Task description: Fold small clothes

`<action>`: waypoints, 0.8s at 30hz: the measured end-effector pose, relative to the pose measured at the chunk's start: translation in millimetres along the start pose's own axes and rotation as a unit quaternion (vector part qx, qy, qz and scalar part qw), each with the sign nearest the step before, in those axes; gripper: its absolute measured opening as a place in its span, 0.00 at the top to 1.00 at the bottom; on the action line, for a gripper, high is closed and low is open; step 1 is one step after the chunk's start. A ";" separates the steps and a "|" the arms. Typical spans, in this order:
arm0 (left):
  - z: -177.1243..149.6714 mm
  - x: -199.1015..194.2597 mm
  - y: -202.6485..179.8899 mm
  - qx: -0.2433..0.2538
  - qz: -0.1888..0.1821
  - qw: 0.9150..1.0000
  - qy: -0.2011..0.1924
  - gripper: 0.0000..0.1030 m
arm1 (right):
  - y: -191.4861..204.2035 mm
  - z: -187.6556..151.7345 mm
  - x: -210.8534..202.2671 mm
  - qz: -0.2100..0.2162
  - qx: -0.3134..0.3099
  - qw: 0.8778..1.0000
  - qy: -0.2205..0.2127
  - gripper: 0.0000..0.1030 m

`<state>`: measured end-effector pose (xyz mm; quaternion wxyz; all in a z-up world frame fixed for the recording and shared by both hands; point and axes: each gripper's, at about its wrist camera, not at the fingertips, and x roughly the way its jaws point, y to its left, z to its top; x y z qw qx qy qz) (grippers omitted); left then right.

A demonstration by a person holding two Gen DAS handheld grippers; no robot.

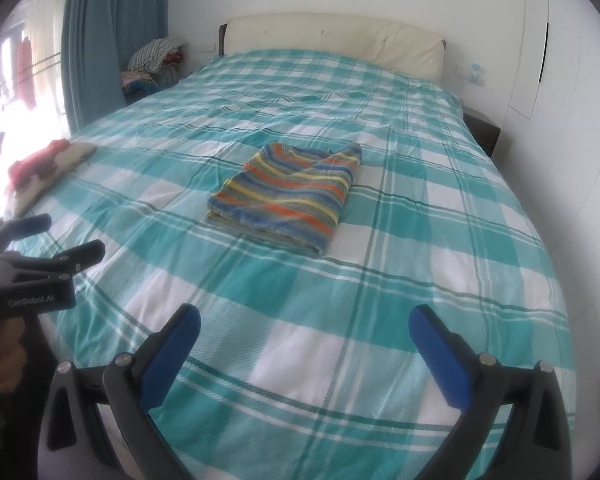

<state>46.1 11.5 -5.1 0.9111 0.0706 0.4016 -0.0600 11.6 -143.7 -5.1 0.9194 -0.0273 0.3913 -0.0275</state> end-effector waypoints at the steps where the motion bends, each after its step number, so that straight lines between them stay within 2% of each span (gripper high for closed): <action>1: 0.3 -4.0 -0.1 0.001 0.004 1.000 -0.004 0.00 | 1.2 0.5 -5.0 -0.001 0.001 1.000 -0.002 0.00; 6: -3.1 -23.5 -7.4 0.006 0.018 0.999 -0.025 0.00 | 9.0 1.1 -17.6 -0.024 -0.006 1.000 0.011 0.00; 15: -19.1 -26.6 -27.6 0.017 0.006 1.000 -0.011 0.00 | 16.4 4.7 -25.1 -0.051 -0.009 0.999 0.014 0.00; 24: -16.8 -33.7 -25.7 0.002 -0.006 1.000 -0.010 0.00 | 14.6 0.3 -29.8 -0.064 -0.003 0.998 0.016 0.00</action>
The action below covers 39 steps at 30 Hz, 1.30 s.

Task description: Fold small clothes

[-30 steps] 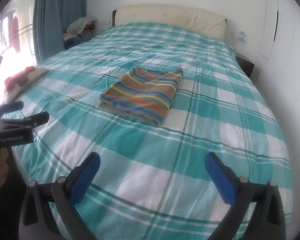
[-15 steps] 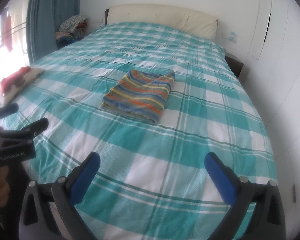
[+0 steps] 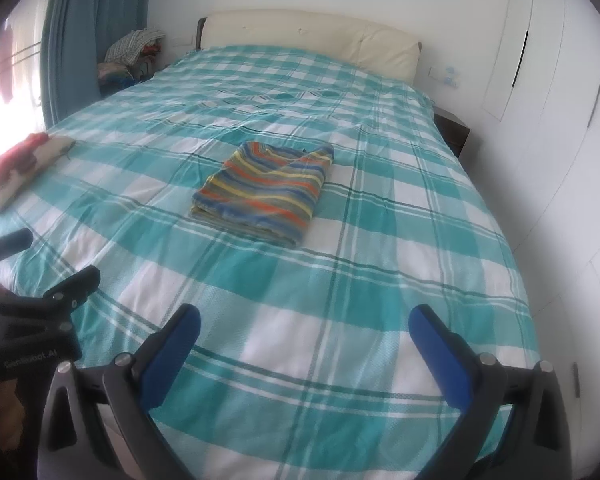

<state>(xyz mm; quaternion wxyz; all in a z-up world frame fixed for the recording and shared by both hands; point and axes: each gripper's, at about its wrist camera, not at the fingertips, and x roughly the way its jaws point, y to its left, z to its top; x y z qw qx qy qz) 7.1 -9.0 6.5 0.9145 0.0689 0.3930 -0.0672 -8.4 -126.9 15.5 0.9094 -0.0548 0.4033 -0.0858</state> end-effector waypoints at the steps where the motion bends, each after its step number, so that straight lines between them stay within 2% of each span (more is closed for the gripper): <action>1: 0.6 -1.4 0.4 -0.002 -0.002 1.000 -0.001 0.00 | 0.3 -0.6 -0.8 0.000 -0.001 1.000 0.000 0.00; 9: 2.7 -7.1 0.5 -0.005 -0.004 1.000 0.000 0.00 | 1.4 -2.5 -4.0 0.000 -0.002 1.000 0.000 0.00; 18: 4.4 -4.3 2.2 -0.003 0.002 1.000 0.020 0.00 | 0.1 -2.4 -10.8 -0.003 0.003 1.000 -0.001 0.00; 39: 4.7 -3.6 6.2 0.003 0.003 1.000 0.019 0.00 | -8.5 2.9 -14.4 0.004 0.014 1.000 -0.001 0.00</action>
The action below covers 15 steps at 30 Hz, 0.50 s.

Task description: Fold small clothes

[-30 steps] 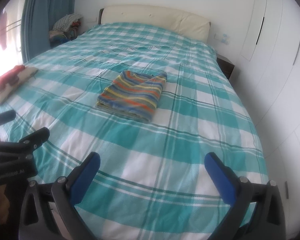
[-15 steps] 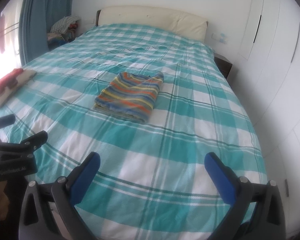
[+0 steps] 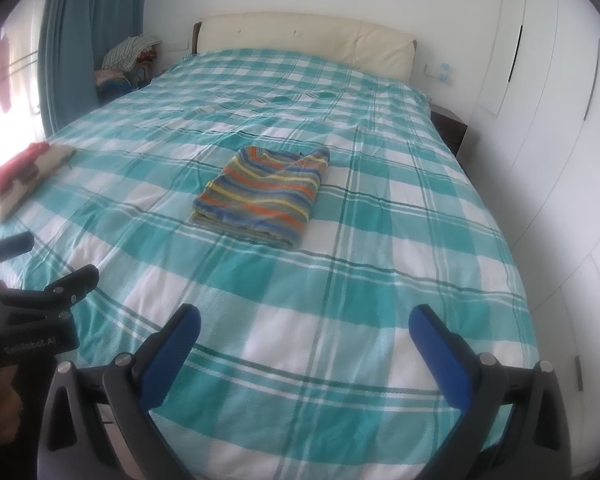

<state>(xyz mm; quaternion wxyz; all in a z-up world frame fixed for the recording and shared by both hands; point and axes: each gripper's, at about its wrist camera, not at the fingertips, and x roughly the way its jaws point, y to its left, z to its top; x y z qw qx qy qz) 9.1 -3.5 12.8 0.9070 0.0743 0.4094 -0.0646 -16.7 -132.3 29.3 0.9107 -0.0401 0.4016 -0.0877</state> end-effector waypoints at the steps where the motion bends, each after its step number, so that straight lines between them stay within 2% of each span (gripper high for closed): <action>1: 0.6 -0.5 0.0 0.002 0.001 1.000 -0.001 0.00 | 0.9 -0.3 -0.3 0.002 0.002 1.000 0.001 0.00; 15: 6.6 -11.7 1.1 0.005 0.013 1.000 -0.022 0.00 | 5.1 3.1 -8.2 0.029 0.007 0.999 -0.011 0.00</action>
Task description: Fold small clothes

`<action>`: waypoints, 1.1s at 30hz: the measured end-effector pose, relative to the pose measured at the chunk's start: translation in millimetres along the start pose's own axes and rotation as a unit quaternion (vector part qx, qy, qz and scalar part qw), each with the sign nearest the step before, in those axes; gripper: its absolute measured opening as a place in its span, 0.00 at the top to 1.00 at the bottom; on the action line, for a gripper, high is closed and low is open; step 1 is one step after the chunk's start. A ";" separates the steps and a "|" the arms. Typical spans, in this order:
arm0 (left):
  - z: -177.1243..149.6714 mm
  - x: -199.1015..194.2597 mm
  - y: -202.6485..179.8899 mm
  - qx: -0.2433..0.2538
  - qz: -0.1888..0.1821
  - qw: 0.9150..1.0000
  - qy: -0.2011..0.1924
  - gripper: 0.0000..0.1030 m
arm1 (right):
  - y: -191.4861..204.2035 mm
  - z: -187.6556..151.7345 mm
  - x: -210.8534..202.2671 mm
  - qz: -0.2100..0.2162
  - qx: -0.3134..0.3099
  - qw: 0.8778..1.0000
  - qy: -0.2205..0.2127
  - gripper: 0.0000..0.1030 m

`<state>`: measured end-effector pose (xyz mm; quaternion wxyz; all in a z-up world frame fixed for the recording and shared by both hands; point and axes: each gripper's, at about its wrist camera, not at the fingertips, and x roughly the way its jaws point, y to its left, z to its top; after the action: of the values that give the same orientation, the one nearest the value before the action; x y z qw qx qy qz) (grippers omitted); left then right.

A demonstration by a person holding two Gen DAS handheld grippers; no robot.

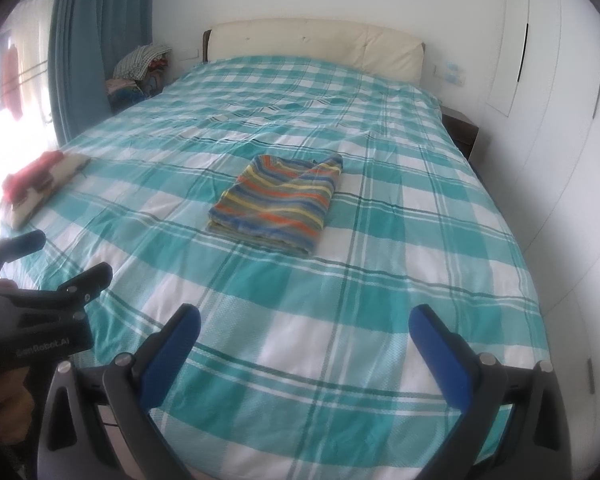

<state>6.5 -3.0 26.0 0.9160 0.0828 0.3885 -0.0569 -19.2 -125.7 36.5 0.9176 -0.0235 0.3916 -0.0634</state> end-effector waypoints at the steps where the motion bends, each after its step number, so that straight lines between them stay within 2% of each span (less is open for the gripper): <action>1: 0.2 0.1 0.1 0.000 0.000 1.000 0.000 0.00 | -0.1 0.0 -0.1 0.002 0.001 1.000 0.000 0.00; 33: 2.2 -0.7 -1.5 0.005 0.015 1.000 -0.003 0.00 | 1.3 -2.5 -0.6 0.012 0.008 1.000 0.006 0.00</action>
<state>7.3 -4.9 27.8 0.9175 0.0933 0.3839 -0.0455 -21.3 -124.3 35.1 0.9159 -0.0114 0.3972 -0.0558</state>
